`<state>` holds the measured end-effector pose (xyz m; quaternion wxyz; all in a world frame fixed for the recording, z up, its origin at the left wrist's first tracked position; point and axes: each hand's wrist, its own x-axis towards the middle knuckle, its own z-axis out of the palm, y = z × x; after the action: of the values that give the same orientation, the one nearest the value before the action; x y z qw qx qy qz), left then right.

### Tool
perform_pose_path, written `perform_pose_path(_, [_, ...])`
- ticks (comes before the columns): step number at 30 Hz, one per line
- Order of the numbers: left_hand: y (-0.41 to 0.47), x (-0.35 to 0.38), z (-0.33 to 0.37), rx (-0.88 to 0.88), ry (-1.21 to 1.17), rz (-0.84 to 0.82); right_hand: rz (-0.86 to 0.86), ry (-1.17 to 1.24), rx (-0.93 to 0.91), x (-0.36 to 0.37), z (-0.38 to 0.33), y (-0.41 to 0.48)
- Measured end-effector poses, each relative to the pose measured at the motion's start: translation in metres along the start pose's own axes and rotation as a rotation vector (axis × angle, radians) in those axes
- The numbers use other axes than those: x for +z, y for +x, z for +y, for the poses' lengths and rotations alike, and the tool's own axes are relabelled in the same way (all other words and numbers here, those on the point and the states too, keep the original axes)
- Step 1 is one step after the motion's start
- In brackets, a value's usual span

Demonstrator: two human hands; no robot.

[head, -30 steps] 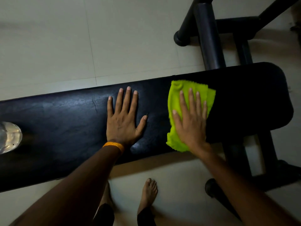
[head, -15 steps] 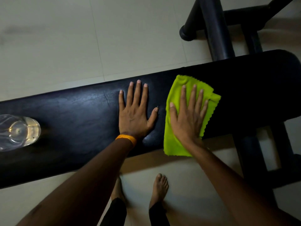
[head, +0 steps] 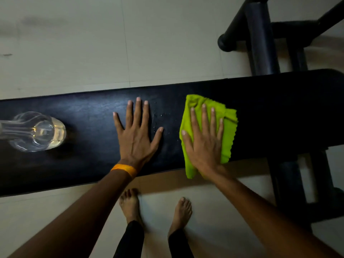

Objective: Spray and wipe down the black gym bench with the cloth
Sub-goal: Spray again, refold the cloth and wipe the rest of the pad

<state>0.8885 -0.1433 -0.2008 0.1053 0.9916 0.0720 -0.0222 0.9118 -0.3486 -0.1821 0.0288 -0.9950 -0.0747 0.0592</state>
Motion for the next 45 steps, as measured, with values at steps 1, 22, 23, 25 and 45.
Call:
perform_pose_path(1, [-0.001,0.001,-0.002,0.011,0.019,-0.010,-0.026,-0.009,-0.073,-0.002,0.004,-0.002])
perform_pose_path(22, [-0.001,0.002,0.001,0.025,0.008,-0.025,0.068,0.019,0.059,-0.007,-0.005,0.088])
perform_pose_path(23, [-0.002,0.002,0.001,0.023,0.005,-0.025,0.064,0.025,0.076,-0.003,-0.021,0.072])
perform_pose_path(25, [-0.002,0.001,0.001,0.022,-0.003,-0.026,0.016,-0.011,-0.068,0.000,-0.040,0.040])
perform_pose_path(45, [-0.003,0.001,0.001,0.016,0.028,-0.014,0.052,0.073,0.025,-0.009,0.105,0.066])
